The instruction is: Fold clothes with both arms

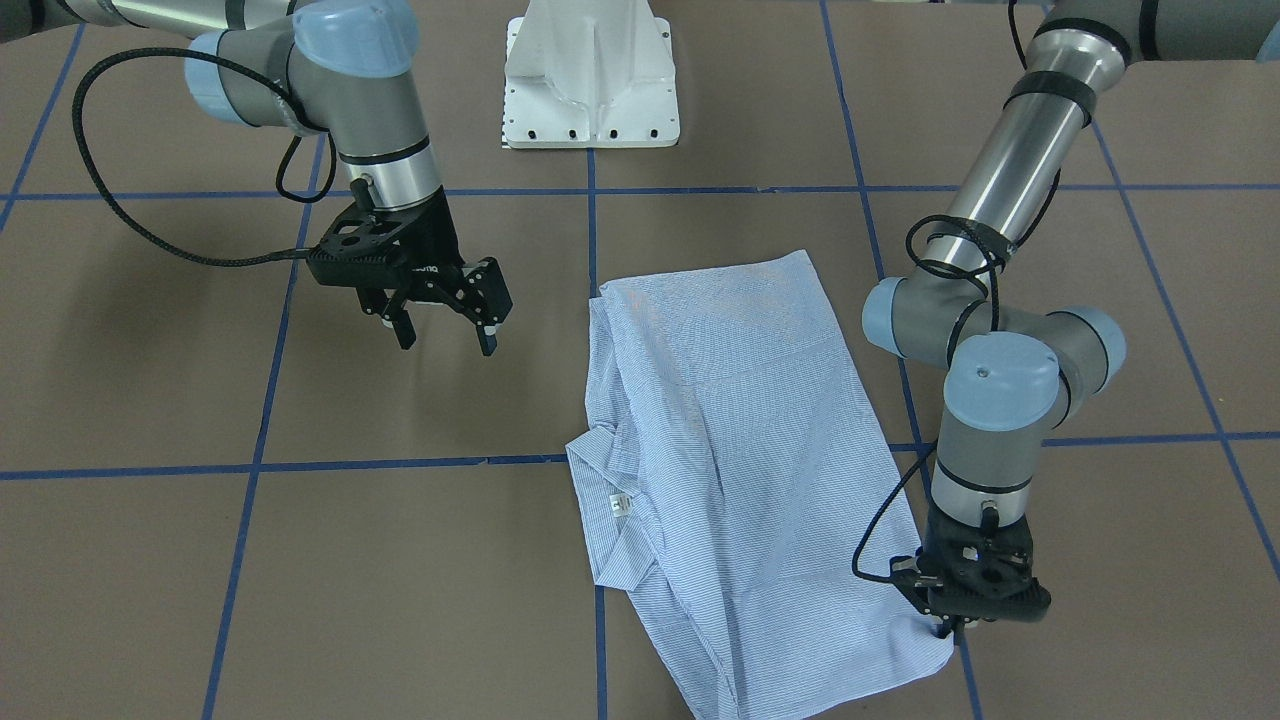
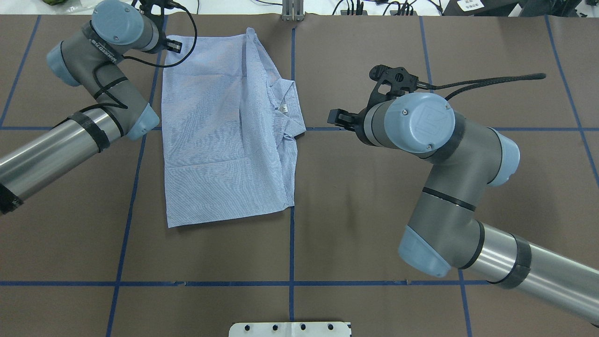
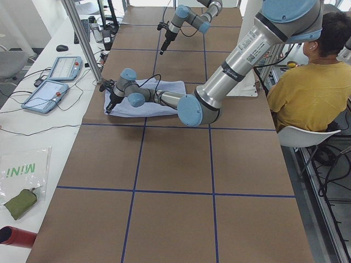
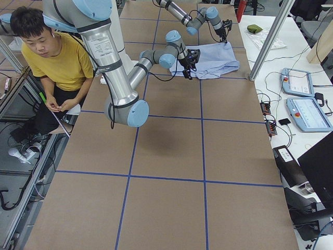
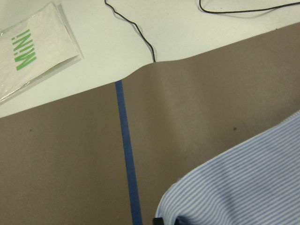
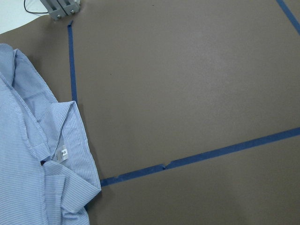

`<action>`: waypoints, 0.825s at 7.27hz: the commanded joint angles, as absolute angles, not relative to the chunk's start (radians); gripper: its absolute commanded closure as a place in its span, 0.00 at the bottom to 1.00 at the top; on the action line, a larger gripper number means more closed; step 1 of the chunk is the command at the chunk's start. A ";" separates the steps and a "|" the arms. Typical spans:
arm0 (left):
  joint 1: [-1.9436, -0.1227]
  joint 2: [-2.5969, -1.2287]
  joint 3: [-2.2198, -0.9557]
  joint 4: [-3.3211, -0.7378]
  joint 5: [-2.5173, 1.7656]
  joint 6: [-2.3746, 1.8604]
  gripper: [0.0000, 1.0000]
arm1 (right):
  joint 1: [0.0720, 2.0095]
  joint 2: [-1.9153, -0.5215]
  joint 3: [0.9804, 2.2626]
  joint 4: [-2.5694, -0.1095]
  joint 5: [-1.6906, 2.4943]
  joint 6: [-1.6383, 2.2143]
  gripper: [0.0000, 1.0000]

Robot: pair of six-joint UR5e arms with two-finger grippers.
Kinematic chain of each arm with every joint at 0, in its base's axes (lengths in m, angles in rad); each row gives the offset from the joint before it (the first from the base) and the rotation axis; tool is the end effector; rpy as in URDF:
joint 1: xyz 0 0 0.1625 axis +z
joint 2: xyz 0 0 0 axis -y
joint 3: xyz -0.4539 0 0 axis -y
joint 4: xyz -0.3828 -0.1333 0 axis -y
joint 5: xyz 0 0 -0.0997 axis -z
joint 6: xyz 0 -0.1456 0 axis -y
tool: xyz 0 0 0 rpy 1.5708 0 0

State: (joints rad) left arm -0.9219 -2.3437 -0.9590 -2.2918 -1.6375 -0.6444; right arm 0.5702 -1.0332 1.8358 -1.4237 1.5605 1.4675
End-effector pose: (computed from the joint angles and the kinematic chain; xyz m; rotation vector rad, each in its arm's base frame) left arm 0.4274 -0.7681 0.4414 0.6662 0.5810 0.0336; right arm -0.4953 -0.4777 0.2807 0.3256 -0.9010 0.4359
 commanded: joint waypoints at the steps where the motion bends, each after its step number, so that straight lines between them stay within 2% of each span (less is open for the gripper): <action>1: -0.930 -2.230 -1.116 -2.305 -1.752 -0.601 0.00 | 0.520 -0.948 1.839 -1.550 1.534 1.558 0.00; 4: -0.931 -2.204 -1.163 -2.306 -1.767 -0.607 0.00 | 0.391 -0.867 1.775 -1.615 1.471 1.788 0.02; 6: -0.931 -2.171 -1.209 -2.306 -1.767 -0.611 0.00 | 0.364 -0.742 1.584 -1.608 1.460 1.914 0.02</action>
State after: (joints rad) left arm -0.9308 -2.1893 -1.1804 -2.3055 -1.7665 -0.6087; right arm 0.3847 -0.8147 1.6919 -1.6105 1.4671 1.8305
